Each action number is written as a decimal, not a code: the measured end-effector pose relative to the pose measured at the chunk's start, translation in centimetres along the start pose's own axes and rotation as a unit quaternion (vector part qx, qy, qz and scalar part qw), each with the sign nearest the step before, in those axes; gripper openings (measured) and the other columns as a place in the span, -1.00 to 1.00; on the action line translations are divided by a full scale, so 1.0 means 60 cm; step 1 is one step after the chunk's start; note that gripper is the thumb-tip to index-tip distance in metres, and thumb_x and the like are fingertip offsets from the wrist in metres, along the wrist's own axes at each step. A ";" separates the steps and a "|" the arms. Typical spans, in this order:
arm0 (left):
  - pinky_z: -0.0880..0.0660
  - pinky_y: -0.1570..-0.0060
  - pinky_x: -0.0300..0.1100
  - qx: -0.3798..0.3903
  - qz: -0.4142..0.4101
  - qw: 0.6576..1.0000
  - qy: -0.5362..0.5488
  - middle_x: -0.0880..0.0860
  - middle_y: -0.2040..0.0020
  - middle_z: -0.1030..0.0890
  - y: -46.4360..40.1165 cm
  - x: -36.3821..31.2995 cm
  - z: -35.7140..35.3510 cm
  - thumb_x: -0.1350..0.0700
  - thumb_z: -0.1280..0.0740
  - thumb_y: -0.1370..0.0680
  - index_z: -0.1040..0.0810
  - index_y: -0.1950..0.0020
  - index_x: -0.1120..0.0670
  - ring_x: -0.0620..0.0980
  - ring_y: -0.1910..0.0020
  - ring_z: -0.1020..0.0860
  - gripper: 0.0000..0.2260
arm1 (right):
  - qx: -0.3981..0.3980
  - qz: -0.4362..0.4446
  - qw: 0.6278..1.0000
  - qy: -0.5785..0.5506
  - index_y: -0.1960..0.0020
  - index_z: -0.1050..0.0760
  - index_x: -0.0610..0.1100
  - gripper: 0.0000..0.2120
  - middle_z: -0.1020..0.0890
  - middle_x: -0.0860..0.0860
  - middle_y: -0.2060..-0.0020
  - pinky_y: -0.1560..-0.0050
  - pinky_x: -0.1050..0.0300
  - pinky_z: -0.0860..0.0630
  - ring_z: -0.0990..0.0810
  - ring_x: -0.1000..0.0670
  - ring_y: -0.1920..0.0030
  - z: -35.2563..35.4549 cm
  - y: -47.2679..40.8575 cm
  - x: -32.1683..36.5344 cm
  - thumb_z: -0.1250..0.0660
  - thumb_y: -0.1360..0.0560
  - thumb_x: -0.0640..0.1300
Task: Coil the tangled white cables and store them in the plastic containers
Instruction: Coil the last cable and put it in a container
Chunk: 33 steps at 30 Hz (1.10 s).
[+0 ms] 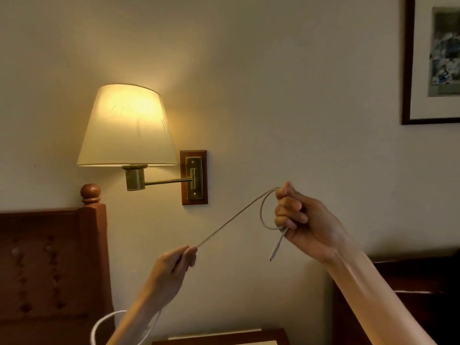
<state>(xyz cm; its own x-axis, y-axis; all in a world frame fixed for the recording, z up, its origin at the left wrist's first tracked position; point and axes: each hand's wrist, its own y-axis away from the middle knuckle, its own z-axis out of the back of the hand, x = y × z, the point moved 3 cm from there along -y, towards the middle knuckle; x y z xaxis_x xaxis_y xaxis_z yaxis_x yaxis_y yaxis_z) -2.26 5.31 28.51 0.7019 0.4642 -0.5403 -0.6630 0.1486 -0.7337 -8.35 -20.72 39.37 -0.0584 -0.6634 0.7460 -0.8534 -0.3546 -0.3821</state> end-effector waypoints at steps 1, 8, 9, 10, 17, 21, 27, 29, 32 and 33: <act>-0.26 0.36 -0.17 0.022 0.012 0.999 -0.045 -0.06 0.46 -0.41 0.015 0.002 -0.014 -0.53 -0.04 -0.40 -0.45 0.29 -0.02 -0.16 0.45 -0.36 -0.41 | -0.012 0.006 1.000 0.013 0.20 -0.48 -0.15 -0.75 -0.38 0.09 0.49 0.50 0.31 -0.28 -0.29 0.15 0.56 0.002 -0.004 -0.005 -0.18 -0.60 -0.07; -0.28 0.38 -0.30 0.310 -0.097 0.941 -0.097 -0.12 0.46 -0.41 0.042 -0.180 -0.049 -0.09 -0.16 -0.64 -0.46 0.32 0.01 -0.12 0.48 -0.38 -0.63 | -0.058 0.014 0.947 0.317 0.12 -0.52 -0.22 -0.72 -0.68 -0.15 0.28 0.28 0.16 -0.56 -0.64 -0.04 0.33 0.012 -0.028 -0.085 -0.18 -0.64 -0.08; -0.25 0.40 -0.34 0.270 -0.123 0.952 -0.072 -0.14 0.48 -0.38 0.033 -0.197 -0.033 -0.08 -0.17 -0.64 -0.44 0.32 -0.05 -0.13 0.51 -0.37 -0.66 | -0.046 0.007 0.933 0.357 0.10 -0.53 -0.22 -0.72 -0.68 -0.14 0.29 0.29 0.17 -0.55 -0.64 -0.03 0.34 0.010 -0.024 -0.095 -0.17 -0.64 -0.07; -0.24 0.42 -0.38 0.222 -0.148 0.962 -0.061 -0.18 0.50 -0.36 0.024 -0.207 -0.017 -0.07 -0.17 -0.64 -0.43 0.31 -0.11 -0.14 0.53 -0.37 -0.69 | -0.032 0.002 0.919 0.394 0.09 -0.53 -0.22 -0.71 -0.68 -0.11 0.31 0.29 0.19 -0.54 -0.62 0.00 0.36 0.009 -0.018 -0.103 -0.16 -0.64 -0.06; -0.31 0.45 -0.42 0.060 -0.239 0.965 -0.089 -0.14 0.44 -0.44 -0.013 -0.183 0.015 -0.04 -0.17 -0.64 -0.55 0.20 0.06 -0.15 0.51 -0.44 -0.69 | 0.050 -0.039 0.902 0.428 0.11 -0.55 -0.16 -0.63 -0.57 -0.07 0.43 0.34 0.25 -0.45 -0.47 0.03 0.47 -0.009 0.023 -0.151 -0.06 -0.66 -0.03; -0.32 0.43 -0.41 0.011 -0.210 0.975 -0.077 -0.20 0.43 -0.43 -0.012 -0.150 0.008 -0.03 -0.19 -0.63 -0.53 0.20 0.03 -0.19 0.49 -0.46 -0.72 | 0.040 -0.059 0.944 0.322 0.11 -0.60 -0.14 -0.59 -0.46 -0.08 0.47 0.37 0.24 -0.36 -0.36 0.03 0.47 -0.007 0.032 -0.161 -0.05 -0.65 0.01; -0.35 0.39 -0.34 0.005 -0.168 0.985 -0.034 -0.16 0.41 -0.43 -0.002 -0.111 -0.006 0.00 -0.17 -0.64 -0.48 0.18 -0.07 -0.14 0.46 -0.45 -0.78 | 0.072 -0.168 0.982 0.055 0.11 -0.46 -0.20 -0.67 -0.64 -0.23 0.11 0.16 0.14 -0.57 -0.59 -0.02 0.28 -0.012 0.039 -0.172 -0.05 -0.66 -0.06; -0.33 0.41 -0.30 0.016 -0.159 0.987 -0.016 -0.14 0.42 -0.42 -0.001 -0.104 -0.011 -0.02 -0.16 -0.65 -0.46 0.20 -0.10 -0.13 0.47 -0.41 -0.76 | 0.097 -0.189 0.977 -0.023 0.11 -0.43 -0.19 -0.68 -0.65 -0.21 0.16 0.26 0.19 -0.54 -0.56 0.03 0.36 -0.011 0.038 -0.180 -0.01 -0.68 -0.08; -0.32 0.43 -0.28 0.038 -0.146 0.988 0.017 -0.09 0.43 -0.44 0.007 -0.087 -0.020 -0.08 -0.16 -0.64 -0.50 0.24 0.10 -0.12 0.48 -0.39 -0.64 | 0.089 -0.181 0.978 -0.048 0.09 -0.40 -0.16 -0.79 -0.39 0.05 0.48 0.46 0.28 -0.26 -0.26 0.14 0.54 -0.002 0.030 -0.186 -0.10 -0.63 -0.09; -0.31 0.43 -0.29 0.046 -0.139 0.989 0.024 -0.11 0.43 -0.43 0.011 -0.077 -0.021 -0.09 -0.16 -0.63 -0.49 0.25 0.10 -0.14 0.48 -0.38 -0.63 | 0.072 -0.176 0.981 -0.037 0.10 -0.41 -0.16 -0.79 -0.30 0.07 0.51 0.48 0.28 -0.22 -0.19 0.14 0.54 0.005 0.029 -0.186 -0.10 -0.63 -0.09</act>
<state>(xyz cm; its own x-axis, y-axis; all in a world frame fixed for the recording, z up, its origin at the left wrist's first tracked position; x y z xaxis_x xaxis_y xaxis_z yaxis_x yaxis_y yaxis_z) -5.63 2.15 30.00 0.8704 0.3527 -0.3436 -0.4623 0.3451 -0.8168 -9.02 -14.13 30.23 0.2699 -0.5269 0.8060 -0.7308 -0.6571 -0.1849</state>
